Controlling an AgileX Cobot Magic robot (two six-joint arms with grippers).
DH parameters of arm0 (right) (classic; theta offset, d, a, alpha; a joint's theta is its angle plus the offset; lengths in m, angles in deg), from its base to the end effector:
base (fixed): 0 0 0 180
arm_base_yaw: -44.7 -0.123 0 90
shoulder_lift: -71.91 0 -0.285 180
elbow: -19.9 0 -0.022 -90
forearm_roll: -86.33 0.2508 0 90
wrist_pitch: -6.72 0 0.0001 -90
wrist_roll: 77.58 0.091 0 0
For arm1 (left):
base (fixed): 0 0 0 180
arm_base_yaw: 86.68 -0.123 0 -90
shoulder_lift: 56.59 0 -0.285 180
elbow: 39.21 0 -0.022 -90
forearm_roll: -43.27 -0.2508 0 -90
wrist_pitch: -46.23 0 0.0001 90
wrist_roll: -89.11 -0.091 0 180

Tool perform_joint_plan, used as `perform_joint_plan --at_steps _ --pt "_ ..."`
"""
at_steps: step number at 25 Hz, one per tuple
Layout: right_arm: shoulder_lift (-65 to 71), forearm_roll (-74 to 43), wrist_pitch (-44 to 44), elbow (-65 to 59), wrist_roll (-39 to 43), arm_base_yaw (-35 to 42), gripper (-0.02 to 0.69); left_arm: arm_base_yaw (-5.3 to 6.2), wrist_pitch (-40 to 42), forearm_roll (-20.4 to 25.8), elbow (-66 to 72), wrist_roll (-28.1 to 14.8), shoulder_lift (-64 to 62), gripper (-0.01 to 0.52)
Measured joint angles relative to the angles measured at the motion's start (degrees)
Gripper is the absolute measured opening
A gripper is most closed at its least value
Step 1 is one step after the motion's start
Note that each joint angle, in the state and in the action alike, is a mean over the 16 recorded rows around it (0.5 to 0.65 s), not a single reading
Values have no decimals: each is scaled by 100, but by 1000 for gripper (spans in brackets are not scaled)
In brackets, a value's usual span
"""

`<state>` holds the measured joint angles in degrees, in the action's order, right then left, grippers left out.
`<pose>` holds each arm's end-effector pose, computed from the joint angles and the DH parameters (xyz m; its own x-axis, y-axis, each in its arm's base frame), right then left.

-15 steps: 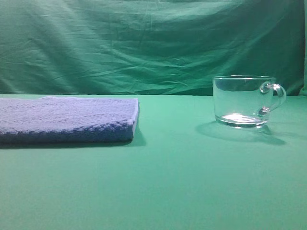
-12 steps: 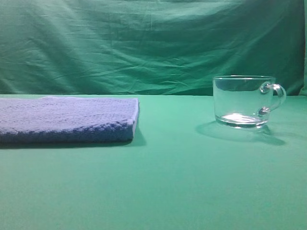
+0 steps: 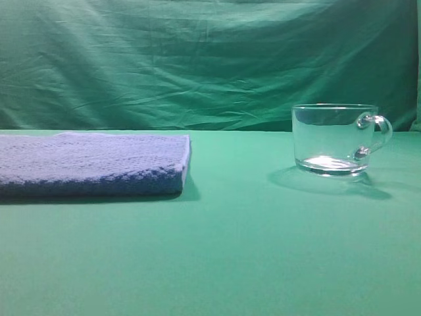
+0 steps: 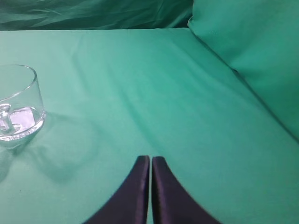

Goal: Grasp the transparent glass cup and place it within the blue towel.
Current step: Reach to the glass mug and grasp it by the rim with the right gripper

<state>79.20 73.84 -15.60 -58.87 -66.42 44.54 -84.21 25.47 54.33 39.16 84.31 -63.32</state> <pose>0.0523 -0.0073 0.1704 -0.3079 -0.0082 -0.9514 0.0731 0.9968 -0.0322 0.0521 -0.0085 0.1754 -0.2763 -0.0848 -0.9573 0.0821 0.9904 -0.1114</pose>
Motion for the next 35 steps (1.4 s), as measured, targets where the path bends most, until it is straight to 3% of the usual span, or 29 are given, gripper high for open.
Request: perform_joint_plan --at_steps 7,16,22,27,35 --pt "0 19 89 -2 11 0 0 0 0 0 0 0 0 0" --pt "10 345 1130 63 201 -16 0 0 0 0 0 0 0 0" --pt "326 578 1381 522 311 -113 0 0 0 0 0 0 0 0" --pt "1007 627 924 1173 306 -208 0 0 0 0 0 0 0 0" --pt "2741 828 -545 2577 -125 -303 0 0 0 0 0 0 0 0"
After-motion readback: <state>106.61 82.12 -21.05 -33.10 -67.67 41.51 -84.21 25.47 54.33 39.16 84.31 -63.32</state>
